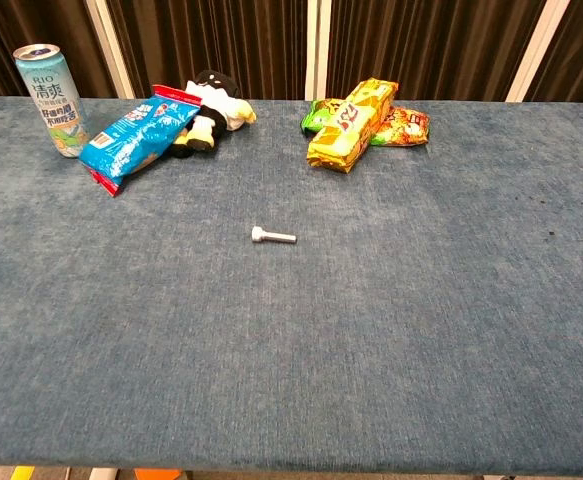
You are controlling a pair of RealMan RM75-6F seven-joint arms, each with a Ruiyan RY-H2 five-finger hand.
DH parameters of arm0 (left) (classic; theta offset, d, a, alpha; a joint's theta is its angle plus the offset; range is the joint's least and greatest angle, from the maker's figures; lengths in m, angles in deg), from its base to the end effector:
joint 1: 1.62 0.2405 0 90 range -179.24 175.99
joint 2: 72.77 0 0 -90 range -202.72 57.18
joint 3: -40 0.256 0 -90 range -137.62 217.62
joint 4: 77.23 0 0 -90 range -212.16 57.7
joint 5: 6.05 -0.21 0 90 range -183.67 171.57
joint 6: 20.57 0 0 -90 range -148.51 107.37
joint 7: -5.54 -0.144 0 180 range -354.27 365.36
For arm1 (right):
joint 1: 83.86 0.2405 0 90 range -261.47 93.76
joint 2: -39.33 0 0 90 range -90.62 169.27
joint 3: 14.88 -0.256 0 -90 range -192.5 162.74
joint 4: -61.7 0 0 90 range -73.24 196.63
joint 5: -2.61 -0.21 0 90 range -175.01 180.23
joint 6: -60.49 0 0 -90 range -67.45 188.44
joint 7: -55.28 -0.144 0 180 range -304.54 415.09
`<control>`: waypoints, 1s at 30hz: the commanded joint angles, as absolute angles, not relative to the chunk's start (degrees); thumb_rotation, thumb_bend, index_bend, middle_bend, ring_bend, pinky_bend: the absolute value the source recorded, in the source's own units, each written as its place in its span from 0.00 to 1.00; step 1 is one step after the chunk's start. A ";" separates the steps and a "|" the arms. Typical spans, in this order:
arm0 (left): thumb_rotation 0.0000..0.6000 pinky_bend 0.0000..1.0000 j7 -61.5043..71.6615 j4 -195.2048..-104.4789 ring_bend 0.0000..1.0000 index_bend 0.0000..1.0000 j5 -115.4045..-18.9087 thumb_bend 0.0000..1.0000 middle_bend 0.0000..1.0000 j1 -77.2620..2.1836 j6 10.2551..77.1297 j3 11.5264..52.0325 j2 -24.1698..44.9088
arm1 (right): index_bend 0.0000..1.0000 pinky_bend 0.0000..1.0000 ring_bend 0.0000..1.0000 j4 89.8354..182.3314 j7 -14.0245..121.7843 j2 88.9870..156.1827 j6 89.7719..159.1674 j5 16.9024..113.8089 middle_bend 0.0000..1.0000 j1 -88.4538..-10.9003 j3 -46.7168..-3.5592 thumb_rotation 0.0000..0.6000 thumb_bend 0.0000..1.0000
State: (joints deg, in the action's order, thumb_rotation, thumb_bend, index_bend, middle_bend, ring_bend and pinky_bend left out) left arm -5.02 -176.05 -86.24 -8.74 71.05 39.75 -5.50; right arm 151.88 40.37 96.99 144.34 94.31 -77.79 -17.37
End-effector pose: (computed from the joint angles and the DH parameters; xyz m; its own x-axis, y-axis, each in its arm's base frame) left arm -0.2891 0.1800 0.1460 0.4128 -0.0521 0.9093 0.9102 0.0604 -0.4098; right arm -0.3112 -0.1867 0.1898 0.3040 -0.0374 0.9519 -0.9477 -0.1132 0.2983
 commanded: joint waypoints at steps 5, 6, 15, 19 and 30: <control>1.00 0.00 -6.41 -175.88 0.00 0.27 -87.03 0.20 0.17 -8.10 70.79 39.34 -5.03 | 0.09 0.04 0.03 152.45 39.86 96.52 144.54 94.45 0.17 -77.93 -16.91 1.00 0.24; 1.00 0.00 -6.44 -175.91 0.00 0.27 -87.10 0.20 0.17 -8.00 70.78 39.29 -4.99 | 0.09 0.04 0.03 152.45 39.81 96.47 144.63 94.47 0.17 -78.00 -16.85 1.00 0.24; 1.00 0.00 -6.31 -175.74 0.00 0.27 -89.74 0.21 0.17 -10.06 68.28 37.68 -5.17 | 0.09 0.04 0.03 152.92 40.26 95.65 146.53 94.14 0.17 -78.79 -17.11 1.00 0.24; 1.00 0.00 -7.33 -177.77 0.00 0.28 -92.26 0.21 0.17 -14.01 64.24 36.14 -6.06 | 0.09 0.04 0.03 154.09 41.74 94.78 147.16 94.19 0.17 -78.78 -17.51 1.00 0.23; 1.00 0.00 -13.04 -181.33 0.00 0.34 -85.73 0.28 0.17 -32.60 41.28 28.28 0.15 | 0.09 0.04 0.03 154.44 42.44 95.16 147.08 93.96 0.17 -78.87 -17.34 1.00 0.23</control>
